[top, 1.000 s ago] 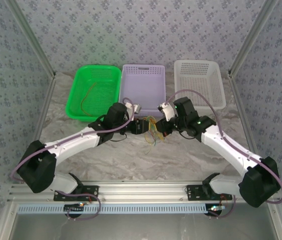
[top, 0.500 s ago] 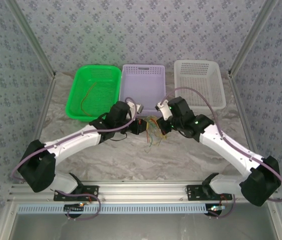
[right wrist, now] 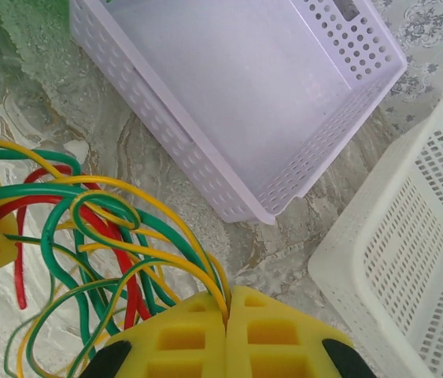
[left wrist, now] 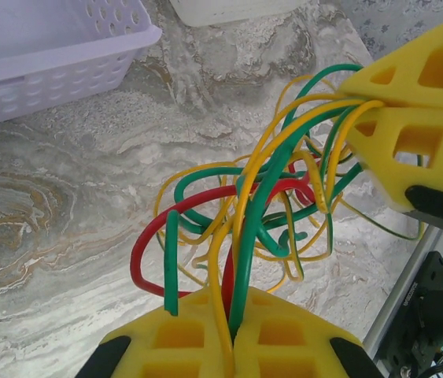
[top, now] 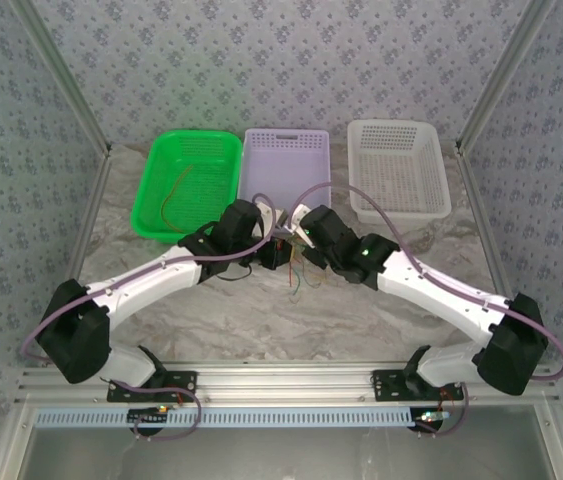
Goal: Untangle the cables
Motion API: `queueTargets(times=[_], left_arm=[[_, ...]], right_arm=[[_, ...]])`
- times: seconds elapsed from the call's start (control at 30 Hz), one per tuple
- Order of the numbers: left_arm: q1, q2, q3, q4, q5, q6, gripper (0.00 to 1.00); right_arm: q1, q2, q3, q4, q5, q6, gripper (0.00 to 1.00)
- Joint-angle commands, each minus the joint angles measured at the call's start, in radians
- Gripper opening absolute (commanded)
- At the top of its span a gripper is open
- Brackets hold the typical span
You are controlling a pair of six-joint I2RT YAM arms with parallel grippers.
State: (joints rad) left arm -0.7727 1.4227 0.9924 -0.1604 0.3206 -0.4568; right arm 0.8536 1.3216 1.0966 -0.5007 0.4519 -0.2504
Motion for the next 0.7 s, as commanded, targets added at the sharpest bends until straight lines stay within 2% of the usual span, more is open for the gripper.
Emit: queueTargets(times=[0.0, 0.07, 0.17, 0.23, 0.33, 0.43, 0.53, 0.67], left_arm=[[0.008, 0.006, -0.009, -0.059, -0.023, -0.044, 0.00], [0.008, 0.009, -0.011, -0.012, -0.029, -0.096, 0.00], [0.009, 0.008, -0.025, 0.069, -0.040, -0.168, 0.00], [0.008, 0.006, -0.039, 0.120, -0.053, -0.200, 0.00], [0.008, 0.004, -0.059, 0.195, -0.054, -0.235, 0.00], [0.008, -0.005, -0.090, 0.274, -0.049, -0.258, 0.00], [0.007, -0.031, -0.132, 0.364, -0.038, -0.274, 0.00], [0.001, -0.062, -0.168, 0.419, -0.026, -0.269, 0.00]], right_arm=[[-0.026, -0.061, 0.034, -0.071, -0.026, 0.136, 0.11], [-0.030, -0.116, 0.018, -0.071, -0.158, 0.252, 0.28], [-0.032, -0.209, -0.017, -0.053, -0.251, 0.440, 0.49], [-0.036, -0.277, -0.040, -0.043, -0.250, 0.565, 0.58], [-0.091, -0.397, -0.110, -0.018, -0.236, 0.886, 0.71], [-0.141, -0.513, -0.271, 0.122, -0.279, 1.276, 0.79], [-0.146, -0.555, -0.441, 0.371, -0.329, 1.589, 0.82], [-0.133, -0.499, -0.492, 0.537, -0.348, 1.811, 0.89]])
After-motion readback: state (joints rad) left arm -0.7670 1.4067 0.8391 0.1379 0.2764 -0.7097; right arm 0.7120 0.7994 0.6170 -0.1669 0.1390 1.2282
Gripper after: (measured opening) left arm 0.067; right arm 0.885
